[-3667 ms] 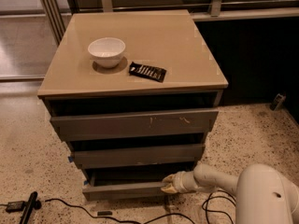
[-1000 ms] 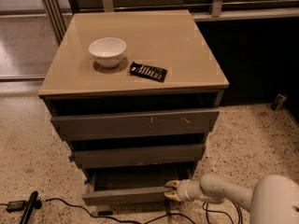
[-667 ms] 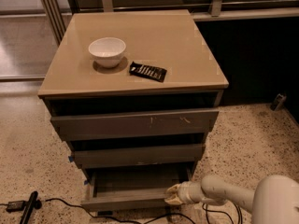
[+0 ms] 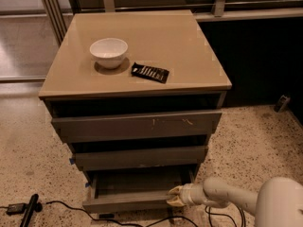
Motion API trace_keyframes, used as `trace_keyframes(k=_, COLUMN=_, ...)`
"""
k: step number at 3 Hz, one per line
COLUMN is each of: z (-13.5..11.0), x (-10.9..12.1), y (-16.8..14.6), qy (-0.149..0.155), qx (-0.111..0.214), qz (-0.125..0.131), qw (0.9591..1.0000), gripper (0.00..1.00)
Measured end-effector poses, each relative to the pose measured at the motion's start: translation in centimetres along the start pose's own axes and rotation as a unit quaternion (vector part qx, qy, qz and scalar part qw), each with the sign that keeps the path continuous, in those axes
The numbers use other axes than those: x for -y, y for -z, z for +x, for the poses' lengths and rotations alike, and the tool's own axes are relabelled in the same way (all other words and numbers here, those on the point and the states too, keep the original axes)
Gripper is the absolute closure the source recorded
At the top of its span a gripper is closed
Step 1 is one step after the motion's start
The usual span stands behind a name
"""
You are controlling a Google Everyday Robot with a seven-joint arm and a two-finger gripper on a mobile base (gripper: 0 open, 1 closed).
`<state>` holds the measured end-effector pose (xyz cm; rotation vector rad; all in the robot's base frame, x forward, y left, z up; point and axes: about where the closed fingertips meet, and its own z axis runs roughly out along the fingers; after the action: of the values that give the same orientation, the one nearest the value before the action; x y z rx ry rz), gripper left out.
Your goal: Open bottom drawer
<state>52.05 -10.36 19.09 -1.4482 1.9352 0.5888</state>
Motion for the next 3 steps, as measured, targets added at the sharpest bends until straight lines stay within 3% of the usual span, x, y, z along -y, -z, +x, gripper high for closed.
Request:
trace_keyframes(k=2, z=0.0, x=0.0, y=0.0, qy=0.0, qx=0.0, qz=0.0, qw=1.0, gripper=0.3)
trace_keyframes(k=3, z=0.0, x=-0.01, y=-0.01, qy=0.0, qx=0.0, qz=0.0, qw=1.0, gripper=0.22)
